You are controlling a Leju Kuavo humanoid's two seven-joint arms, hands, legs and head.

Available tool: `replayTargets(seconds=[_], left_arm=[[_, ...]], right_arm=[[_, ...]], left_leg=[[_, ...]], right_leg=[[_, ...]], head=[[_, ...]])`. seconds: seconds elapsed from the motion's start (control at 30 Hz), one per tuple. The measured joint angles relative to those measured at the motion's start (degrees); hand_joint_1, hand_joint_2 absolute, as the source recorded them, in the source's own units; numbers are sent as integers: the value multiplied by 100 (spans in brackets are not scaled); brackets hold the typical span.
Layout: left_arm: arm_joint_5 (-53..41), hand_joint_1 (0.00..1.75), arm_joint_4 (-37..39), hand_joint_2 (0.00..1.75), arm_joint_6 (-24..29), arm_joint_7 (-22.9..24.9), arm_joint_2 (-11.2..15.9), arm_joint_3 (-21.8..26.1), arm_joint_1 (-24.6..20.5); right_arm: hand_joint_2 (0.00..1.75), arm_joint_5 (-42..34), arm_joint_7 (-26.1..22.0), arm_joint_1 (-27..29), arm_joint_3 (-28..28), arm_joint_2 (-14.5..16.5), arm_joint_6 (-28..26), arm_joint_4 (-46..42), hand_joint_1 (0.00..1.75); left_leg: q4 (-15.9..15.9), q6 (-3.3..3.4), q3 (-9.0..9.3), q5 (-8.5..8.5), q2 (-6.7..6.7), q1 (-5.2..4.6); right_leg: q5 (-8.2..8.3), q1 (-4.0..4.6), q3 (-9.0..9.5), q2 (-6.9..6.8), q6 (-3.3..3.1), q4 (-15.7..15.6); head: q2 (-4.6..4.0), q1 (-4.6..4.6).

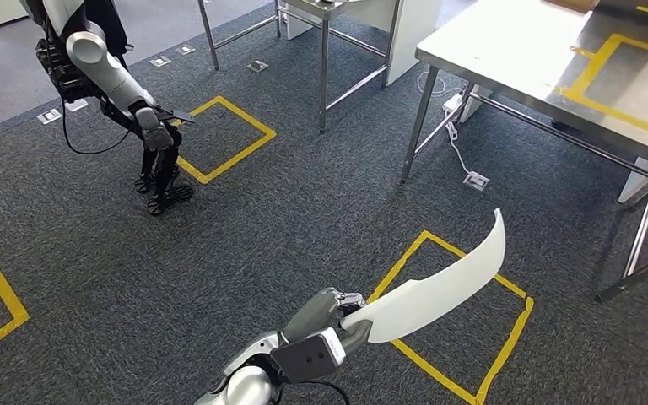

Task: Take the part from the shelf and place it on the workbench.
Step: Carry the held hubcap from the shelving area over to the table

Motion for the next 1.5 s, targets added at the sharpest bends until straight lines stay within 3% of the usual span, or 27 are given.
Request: replayTargets(seconds=[0.07, 0.13, 0.2, 0.3, 0.33, 0.37, 0.4, 0.43, 0.47, 0.53, 0.63, 0.7, 0.77, 0.83, 0.87, 0.9, 0.93, 1.0, 1.07, 1.17, 1.23, 1.33, 1.37, 1.4, 1.43, 1.5], left_arm=[[4, 175, 1, 175, -1, -2, -5, 0, -7], [11, 175, 1, 175, -2, -2, -20, 0, -21], [17, 175, 0, 175, -2, 3, -36, 0, -47], [20, 175, 15, 175, -2, 22, -33, 0, -67], [20, 175, 28, 175, -2, 28, -27, 0, -64], [20, 175, 39, 175, -2, 31, -22, 0, -63], [20, 175, 47, 175, -2, 36, -19, 0, -64], [19, 175, 51, 175, -2, 42, -19, 0, -68], [17, 175, 51, 175, -2, 51, -21, 0, -74], [9, 175, 49, 175, -2, 72, -28, 0, -88], [-6, 175, 45, 175, -2, 96, -46, 0, -96], [-10, 175, 36, 175, -2, 101, -71, 0, -105], [-11, 175, 29, 175, -3, 102, -91, 0, -115], [-13, 175, 35, 175, -10, 103, -93, 0, -112], [-13, 175, 41, 175, -18, 103, -92, 0, -108], [-13, 175, 46, 175, -27, 102, -92, 0, -106], [-13, 175, 49, 175, -39, 100, -93, 0, -105], [-11, 175, 49, 175, -57, 86, -99, 0, -109], [5, 175, 49, 175, -92, 67, -107, 0, -116], [30, 175, 50, 175, -177, 50, -126, 0, -139], [31, 175, 50, 175, -197, 45, -138, 0, -165], [31, 175, 71, 175, -208, 46, -131, 0, -175], [31, 175, 83, 175, -211, 48, -125, 0, -172], [31, 175, 92, 175, -215, 48, -121, 0, -170], [31, 175, 97, 175, -216, 48, -119, 0, -172], [31, 175, 98, 175, -216, 46, -119, 0, -179]], right_arm=[[0, 16, 5, -14, 1, 1, 2, 0, 0], [0, 34, 16, -10, 1, 1, 5, 0, 0], [0, 47, 27, -10, 2, 1, 7, 0, 0], [0, 67, 34, -29, 8, 1, 7, 0, 0], [0, 77, 38, -28, 9, 1, 7, 0, 0], [0, 86, 42, -24, 10, 1, 7, 0, 0], [0, 95, 48, -22, 11, 1, 7, 0, 0], [0, 103, 54, -21, 13, 1, 7, 0, 0], [0, 105, 58, -23, 14, 2, 7, 0, 0], [0, 107, 66, -29, 16, 4, 7, 0, 0], [0, 96, 66, -26, 15, 5, 7, 0, 0], [0, 75, 61, -21, 14, 5, 8, 0, 0], [0, 53, 45, -29, 14, 7, 9, 0, 0], [0, 40, 25, -33, 14, 7, 9, 0, 0], [0, 34, 19, -27, 14, 7, 9, 0, 0], [0, 26, 16, -20, 14, 7, 9, 0, 0], [0, 19, 14, -16, 14, 6, 9, 0, 0], [0, 11, 10, -23, 14, 5, 9, 0, 0], [0, 26, 16, -36, 14, 5, 9, 0, 0], [0, 89, 40, -26, 15, 6, 9, 0, 0], [0, 124, 40, -26, 17, 5, 9, 0, 0], [0, 144, 37, -36, 19, 5, 9, 0, 0], [0, 148, 39, -33, 19, 5, 9, 0, 0], [0, 151, 43, -29, 19, 5, 9, 0, 0], [0, 152, 48, -26, 19, 6, 9, 0, 0], [0, 152, 57, -26, 20, 7, 9, 0, 0]], left_leg=[[5, -61, 10, -15, 35, -22], [-3, -130, 19, -20, 62, -23], [136, -192, -31, -126, -14, -11], [1085, -237, -474, -608, -182, 1], [1411, -243, -641, -716, -198, 2], [1571, -246, -735, -718, -204, 3], [1515, -244, -724, -607, -208, 6], [1245, -236, -607, -410, -218, 10], [850, -224, -426, -195, -256, 17], [209, -194, -132, 28, -360, 21], [39, -101, -65, 45, -377, -4], [7, -21, -59, 74, -322, 5], [-15, 35, -56, 88, -248, 18], [-15, 56, -64, 83, -165, 9], [-14, 57, -66, 81, -125, 6], [-13, 56, -66, 78, -90, 5], [-11, 51, -61, 75, -59, 5], [-3, 21, -47, 59, -4, -8], [4, -35, -36, 41, 35, -32], [-1, -136, -22, 26, 71, -31], [220, -197, -108, -132, -28, -16], [1256, -244, -588, -643, -190, 0], [1527, -249, -724, -717, -200, 1], [1603, -249, -770, -679, -205, 2], [1442, -242, -701, -532, -210, 5], [674, -217, -339, -139, -296, 17]], right_leg=[[76, 38, 168, -72, -64, -361], [85, 49, 159, -16, -132, -373], [106, 23, 177, 31, -204, -404], [116, 9, 190, 110, -266, -421], [115, 12, 189, 144, -270, -419], [113, 13, 189, 180, -271, -415], [111, 13, 192, 220, -269, -409], [108, 11, 198, 263, -263, -402], [102, 8, 203, 305, -251, -392], [86, 18, 188, 380, -197, -358], [102, 5, 155, 447, -82, -368], [33, -6, 115, 380, -19, -273], [-260, -6, -116, 238, 26, 237], [-600, -7, -487, 176, 59, 997], [-655, -8, -601, 172, 68, 1223], [-596, -8, -607, 166, 70, 1232], [-433, -8, -484, 145, 65, 989], [-72, 8, -57, 18, 30, 168], [65, 39, 184, -73, -47, -324], [75, 45, 181, -11, -165, -387], [101, 16, 198, 40, -237, -415], [104, 9, 204, 124, -288, -421], [103, 11, 205, 160, -289, -419], [102, 11, 207, 198, -288, -416], [100, 10, 212, 241, -284, -411], [87, 10, 224, 326, -258, -394]], head=[[0, -6], [0, -15], [0, -24], [0, -65], [0, -73], [0, -77], [0, -81], [0, -85], [0, -91], [0, -96], [0, -94], [0, -79], [0, -40], [0, -16], [0, -15], [0, -13], [0, -11], [0, -5], [0, -7], [0, -14], [0, -29], [0, -70], [0, -76], [0, -80], [0, -84], [0, -92]])
